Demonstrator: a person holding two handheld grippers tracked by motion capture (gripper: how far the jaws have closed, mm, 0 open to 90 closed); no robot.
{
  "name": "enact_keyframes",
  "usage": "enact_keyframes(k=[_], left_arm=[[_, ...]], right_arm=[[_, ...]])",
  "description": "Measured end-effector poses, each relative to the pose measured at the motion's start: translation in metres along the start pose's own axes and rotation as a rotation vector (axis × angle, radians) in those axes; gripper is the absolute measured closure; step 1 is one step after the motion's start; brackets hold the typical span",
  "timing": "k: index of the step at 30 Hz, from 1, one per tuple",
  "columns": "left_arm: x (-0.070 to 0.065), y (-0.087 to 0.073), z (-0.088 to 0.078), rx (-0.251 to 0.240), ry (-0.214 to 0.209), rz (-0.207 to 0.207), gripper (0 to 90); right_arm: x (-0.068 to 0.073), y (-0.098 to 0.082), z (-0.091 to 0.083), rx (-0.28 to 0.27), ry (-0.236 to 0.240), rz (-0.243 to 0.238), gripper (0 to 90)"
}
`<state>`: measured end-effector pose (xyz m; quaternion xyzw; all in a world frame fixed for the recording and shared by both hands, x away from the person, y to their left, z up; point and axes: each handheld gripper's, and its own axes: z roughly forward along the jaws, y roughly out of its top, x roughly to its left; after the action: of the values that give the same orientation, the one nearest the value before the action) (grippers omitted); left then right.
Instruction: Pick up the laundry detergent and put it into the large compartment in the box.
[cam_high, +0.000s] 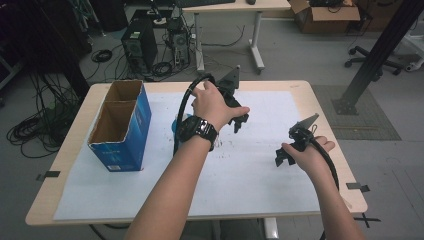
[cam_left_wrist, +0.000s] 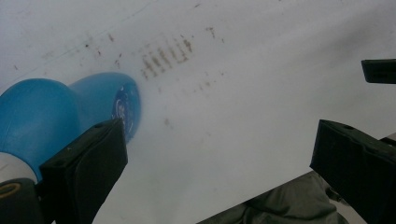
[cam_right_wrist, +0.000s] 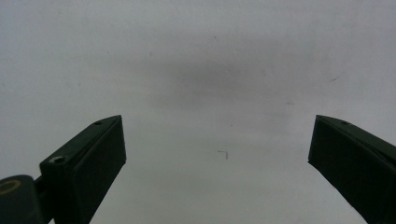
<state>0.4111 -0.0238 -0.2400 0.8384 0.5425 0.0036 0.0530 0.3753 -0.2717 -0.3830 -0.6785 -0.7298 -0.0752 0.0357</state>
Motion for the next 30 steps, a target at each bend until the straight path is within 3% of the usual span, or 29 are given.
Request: enact_keyframes(k=[21, 30], left_arm=[[0.006, 0.0, -0.013, -0.019, -0.014, 0.006, 4.0], [0.015, -0.003, -0.026, -0.034, -0.01, -0.004, 4.0]], right_arm=[[0.005, 0.003, 0.0, -0.001, 0.008, 0.0, 4.1], [0.005, 0.003, 0.0, -0.006, 0.013, -0.003, 4.1]])
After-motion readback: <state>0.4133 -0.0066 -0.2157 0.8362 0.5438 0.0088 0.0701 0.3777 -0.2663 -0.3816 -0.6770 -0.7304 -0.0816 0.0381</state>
